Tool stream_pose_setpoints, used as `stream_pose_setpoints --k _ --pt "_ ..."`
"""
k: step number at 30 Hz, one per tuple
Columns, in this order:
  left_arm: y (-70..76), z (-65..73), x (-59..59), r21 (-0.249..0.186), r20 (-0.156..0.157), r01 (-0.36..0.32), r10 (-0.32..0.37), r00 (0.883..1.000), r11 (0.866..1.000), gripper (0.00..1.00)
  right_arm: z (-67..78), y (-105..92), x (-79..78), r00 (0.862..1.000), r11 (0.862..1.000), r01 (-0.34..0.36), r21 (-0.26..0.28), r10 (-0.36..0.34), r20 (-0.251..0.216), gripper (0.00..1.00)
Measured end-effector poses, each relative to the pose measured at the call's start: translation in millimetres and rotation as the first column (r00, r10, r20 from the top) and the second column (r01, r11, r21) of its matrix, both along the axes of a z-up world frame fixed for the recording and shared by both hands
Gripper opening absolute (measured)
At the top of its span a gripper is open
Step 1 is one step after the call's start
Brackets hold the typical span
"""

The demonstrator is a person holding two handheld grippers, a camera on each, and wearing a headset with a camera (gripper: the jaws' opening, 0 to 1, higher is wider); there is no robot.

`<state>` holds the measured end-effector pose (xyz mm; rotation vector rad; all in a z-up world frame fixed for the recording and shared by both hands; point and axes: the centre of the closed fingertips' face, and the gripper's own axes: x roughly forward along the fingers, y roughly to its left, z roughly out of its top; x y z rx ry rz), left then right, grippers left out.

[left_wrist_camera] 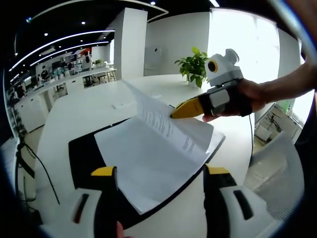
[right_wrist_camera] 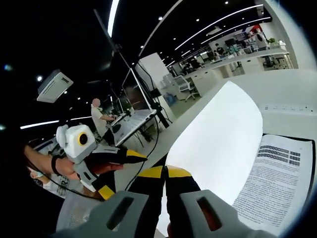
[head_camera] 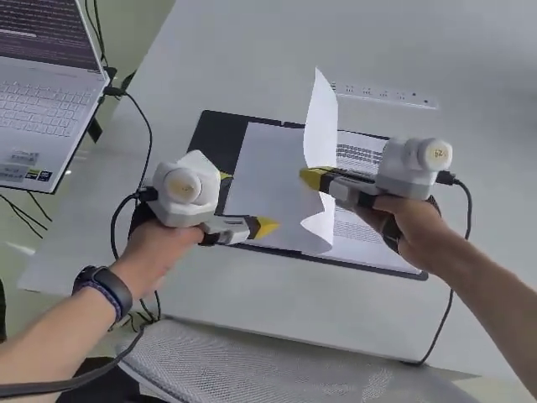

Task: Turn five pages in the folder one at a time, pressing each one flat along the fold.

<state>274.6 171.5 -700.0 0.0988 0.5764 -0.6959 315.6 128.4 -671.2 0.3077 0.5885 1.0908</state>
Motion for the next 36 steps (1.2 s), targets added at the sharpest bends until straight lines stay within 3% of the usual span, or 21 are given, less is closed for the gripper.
stream_pose_setpoints --k 13,22,30,36 --pt "32.6 -3.4 -12.8 -0.003 -0.014 -0.058 0.058 0.998 0.998 0.71 -22.5 47.7 -0.3 0.995 0.998 -0.052 0.022 0.053 -0.087 0.00" --pt "50.0 -3.8 -18.8 -0.020 -0.028 -0.106 0.105 0.994 0.994 0.70 -42.3 69.9 4.7 0.986 0.998 -0.054 0.026 0.057 -0.155 0.00" --pt "57.6 -6.0 -20.6 -0.027 -0.037 -0.124 0.123 0.992 0.992 0.70 -78.1 81.0 10.3 0.972 0.998 -0.060 -0.007 0.057 -0.228 0.00" --pt "61.3 -12.9 -21.0 -0.026 -0.051 -0.128 0.126 0.991 0.991 0.70 -96.6 89.7 9.5 0.959 0.998 -0.061 -0.024 0.052 -0.279 0.00"
